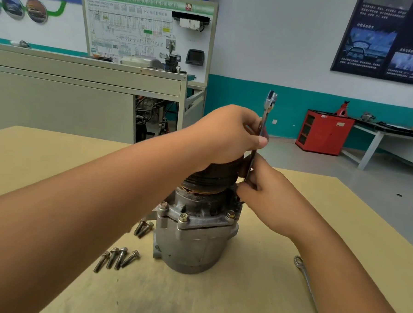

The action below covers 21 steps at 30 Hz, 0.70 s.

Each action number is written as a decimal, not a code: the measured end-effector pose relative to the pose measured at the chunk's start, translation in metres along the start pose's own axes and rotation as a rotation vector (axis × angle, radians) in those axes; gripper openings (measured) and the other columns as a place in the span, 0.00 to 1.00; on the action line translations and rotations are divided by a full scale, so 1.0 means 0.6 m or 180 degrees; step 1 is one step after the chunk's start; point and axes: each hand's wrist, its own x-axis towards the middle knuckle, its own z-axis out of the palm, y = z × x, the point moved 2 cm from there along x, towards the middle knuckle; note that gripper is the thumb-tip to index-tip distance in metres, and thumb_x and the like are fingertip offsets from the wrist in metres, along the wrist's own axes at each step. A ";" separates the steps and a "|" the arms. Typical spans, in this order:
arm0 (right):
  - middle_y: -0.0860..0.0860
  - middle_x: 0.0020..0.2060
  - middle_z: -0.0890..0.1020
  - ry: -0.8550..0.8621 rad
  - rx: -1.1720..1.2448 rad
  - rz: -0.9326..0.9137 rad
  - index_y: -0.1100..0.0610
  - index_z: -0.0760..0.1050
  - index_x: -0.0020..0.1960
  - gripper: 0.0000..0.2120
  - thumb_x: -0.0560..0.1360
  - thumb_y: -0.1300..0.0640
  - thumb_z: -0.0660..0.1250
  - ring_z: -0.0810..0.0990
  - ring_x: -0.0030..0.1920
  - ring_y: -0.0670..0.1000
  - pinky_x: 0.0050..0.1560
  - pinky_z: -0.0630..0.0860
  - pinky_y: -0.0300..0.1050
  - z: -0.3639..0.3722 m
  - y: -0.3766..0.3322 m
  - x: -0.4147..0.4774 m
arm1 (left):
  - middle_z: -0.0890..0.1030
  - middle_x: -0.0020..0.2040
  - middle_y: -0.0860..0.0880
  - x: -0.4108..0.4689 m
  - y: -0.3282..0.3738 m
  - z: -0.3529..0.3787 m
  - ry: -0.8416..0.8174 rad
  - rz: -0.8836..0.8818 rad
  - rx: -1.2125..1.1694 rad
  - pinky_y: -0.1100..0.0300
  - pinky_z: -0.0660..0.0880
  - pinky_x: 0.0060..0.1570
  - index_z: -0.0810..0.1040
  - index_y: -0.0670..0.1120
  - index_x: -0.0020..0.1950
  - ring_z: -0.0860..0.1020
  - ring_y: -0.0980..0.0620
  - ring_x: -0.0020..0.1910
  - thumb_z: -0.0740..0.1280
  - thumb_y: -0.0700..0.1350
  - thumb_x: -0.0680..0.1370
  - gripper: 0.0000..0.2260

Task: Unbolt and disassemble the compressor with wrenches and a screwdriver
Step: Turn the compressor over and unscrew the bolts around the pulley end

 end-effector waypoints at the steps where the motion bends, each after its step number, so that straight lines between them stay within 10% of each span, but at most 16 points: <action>1: 0.43 0.30 0.72 -0.0044 -0.0051 -0.0037 0.44 0.63 0.47 0.09 0.77 0.58 0.60 0.72 0.30 0.39 0.26 0.66 0.32 -0.004 0.002 -0.001 | 0.80 0.41 0.53 0.000 -0.003 -0.003 0.0042 -0.0036 -0.0022 0.66 0.69 0.38 0.78 0.52 0.42 0.76 0.56 0.41 0.68 0.48 0.77 0.04; 10: 0.45 0.30 0.74 0.0112 -0.0566 0.0000 0.46 0.68 0.40 0.08 0.76 0.51 0.66 0.74 0.31 0.42 0.26 0.65 0.33 -0.014 -0.006 -0.003 | 0.68 0.26 0.55 -0.008 0.002 -0.010 0.0600 0.0084 0.0774 0.76 0.63 0.23 0.68 0.50 0.30 0.67 0.58 0.24 0.71 0.52 0.74 0.17; 21: 0.42 0.33 0.72 -0.0134 -0.0837 -0.0024 0.45 0.63 0.38 0.13 0.80 0.53 0.60 0.72 0.34 0.43 0.29 0.65 0.33 -0.020 -0.006 -0.009 | 0.84 0.42 0.54 -0.014 0.012 -0.012 -0.0526 0.0469 0.0360 0.59 0.76 0.52 0.81 0.54 0.42 0.81 0.57 0.43 0.70 0.47 0.75 0.03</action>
